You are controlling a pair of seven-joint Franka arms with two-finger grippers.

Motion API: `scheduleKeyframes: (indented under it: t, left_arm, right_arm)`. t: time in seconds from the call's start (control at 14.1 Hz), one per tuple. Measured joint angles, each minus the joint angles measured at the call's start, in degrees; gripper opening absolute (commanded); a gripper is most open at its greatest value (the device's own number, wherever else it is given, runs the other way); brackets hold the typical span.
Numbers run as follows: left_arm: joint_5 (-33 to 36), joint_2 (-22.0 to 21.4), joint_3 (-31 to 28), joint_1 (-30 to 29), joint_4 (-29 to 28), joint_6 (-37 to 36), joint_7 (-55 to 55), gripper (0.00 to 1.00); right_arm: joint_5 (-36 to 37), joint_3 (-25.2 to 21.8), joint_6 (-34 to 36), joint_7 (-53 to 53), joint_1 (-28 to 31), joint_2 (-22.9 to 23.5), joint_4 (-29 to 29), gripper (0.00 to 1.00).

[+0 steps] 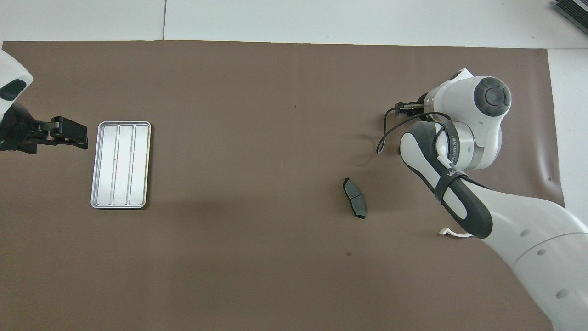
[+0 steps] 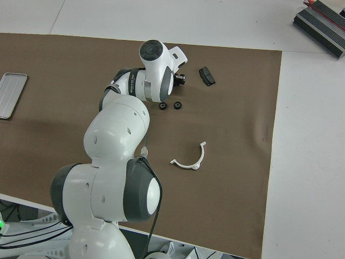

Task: Pick bearing gear from pile to tray

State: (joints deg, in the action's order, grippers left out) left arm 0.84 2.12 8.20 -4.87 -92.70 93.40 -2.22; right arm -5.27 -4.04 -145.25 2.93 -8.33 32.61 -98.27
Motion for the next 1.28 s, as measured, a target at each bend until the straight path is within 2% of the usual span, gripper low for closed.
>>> scheduleKeyframes:
  t: [0.14, 0.36, 0.5, 0.64, 0.78, 1.28]
  left_arm:
    - [-0.7, 0.0, -0.2, -0.2, 0.0, 0.6, 2.3, 1.00]
    - [-2.2, 0.0, -0.4, -0.6, 0.0, 3.0, 2.9, 1.00]
    - [-2.3, 0.0, -0.4, -0.6, 0.0, 3.6, 3.0, 1.00]
    - [-2.3, 0.0, -0.4, -0.6, -0.1, 3.7, 3.0, 1.00]
    - [-2.3, 0.0, -0.4, -0.6, -0.1, 3.7, 3.0, 1.00]
    - [-2.3, 0.0, -0.4, -0.6, -0.6, 3.7, 3.0, 1.00]
  right_arm:
    - [0.0, 0.0, 0.1, 0.0, 0.0, 0.0, 0.0, 0.59]
    - [0.0, 0.0, 0.1, 0.0, 0.1, 0.0, 0.0, 0.43]
    - [0.1, -0.1, 0.2, 0.0, 0.4, 0.0, 0.0, 0.28]
    - [0.1, -0.1, 0.3, 0.0, 0.4, -0.1, 0.1, 0.07]
    - [0.0, -0.1, 1.1, 0.0, 0.4, -0.4, 0.2, 0.00]
    - [0.0, -0.1, 3.3, 0.0, 0.4, -0.4, 0.9, 0.00]
